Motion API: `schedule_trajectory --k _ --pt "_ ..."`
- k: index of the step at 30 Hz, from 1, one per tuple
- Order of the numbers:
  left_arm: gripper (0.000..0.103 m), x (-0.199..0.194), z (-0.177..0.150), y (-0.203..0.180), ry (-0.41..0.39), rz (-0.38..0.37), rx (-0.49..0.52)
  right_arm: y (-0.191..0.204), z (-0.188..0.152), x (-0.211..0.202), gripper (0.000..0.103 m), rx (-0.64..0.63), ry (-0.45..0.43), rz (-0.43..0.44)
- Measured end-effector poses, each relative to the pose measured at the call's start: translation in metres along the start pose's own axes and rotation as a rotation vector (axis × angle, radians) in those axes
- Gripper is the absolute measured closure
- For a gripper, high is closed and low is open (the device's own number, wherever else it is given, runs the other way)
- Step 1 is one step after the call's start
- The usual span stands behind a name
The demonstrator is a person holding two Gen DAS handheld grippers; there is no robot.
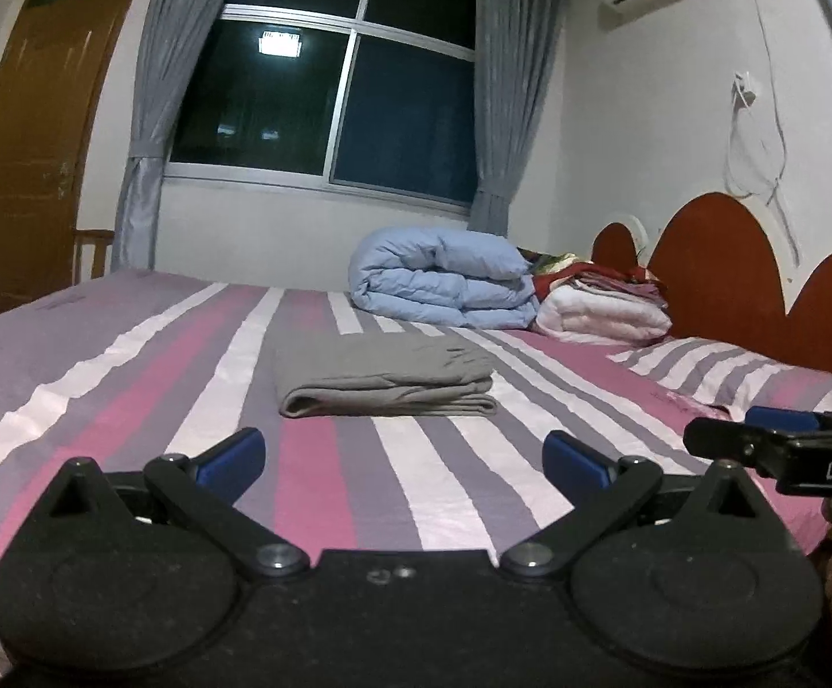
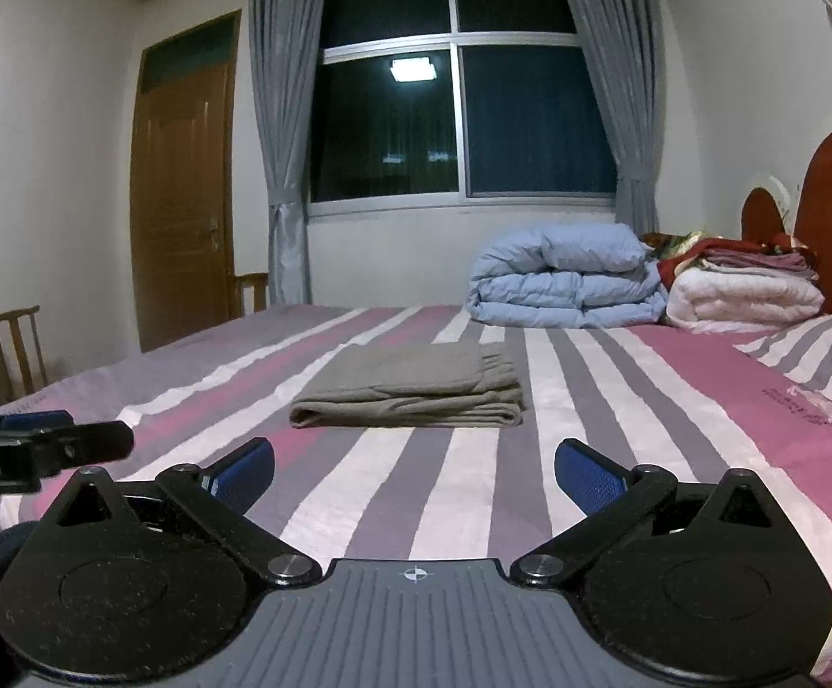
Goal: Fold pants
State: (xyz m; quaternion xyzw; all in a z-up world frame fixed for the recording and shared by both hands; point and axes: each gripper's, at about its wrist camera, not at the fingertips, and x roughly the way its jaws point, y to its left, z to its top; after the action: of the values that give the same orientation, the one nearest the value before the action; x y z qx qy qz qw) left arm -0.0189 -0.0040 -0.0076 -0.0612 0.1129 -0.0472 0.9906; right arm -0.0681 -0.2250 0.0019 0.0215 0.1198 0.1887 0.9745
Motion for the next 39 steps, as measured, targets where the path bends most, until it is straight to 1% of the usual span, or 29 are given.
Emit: schedule_trajectory --k 4,9,39 --pt "0.006 0.0020 -0.0008 -0.0027 0.009 -0.003 0.019 -0.0010 0.0007 0.0014 0.000 -0.002 0.006 0.003" --pt "0.006 0.0025 -0.0008 -0.0024 0.015 -0.005 0.021 -0.0077 0.0023 0.0035 0.000 0.037 0.013 -0.009" --pt "0.006 0.0036 0.0011 -0.0031 0.009 -0.008 0.018 -0.0054 0.0017 0.0028 0.000 0.021 0.020 -0.009"
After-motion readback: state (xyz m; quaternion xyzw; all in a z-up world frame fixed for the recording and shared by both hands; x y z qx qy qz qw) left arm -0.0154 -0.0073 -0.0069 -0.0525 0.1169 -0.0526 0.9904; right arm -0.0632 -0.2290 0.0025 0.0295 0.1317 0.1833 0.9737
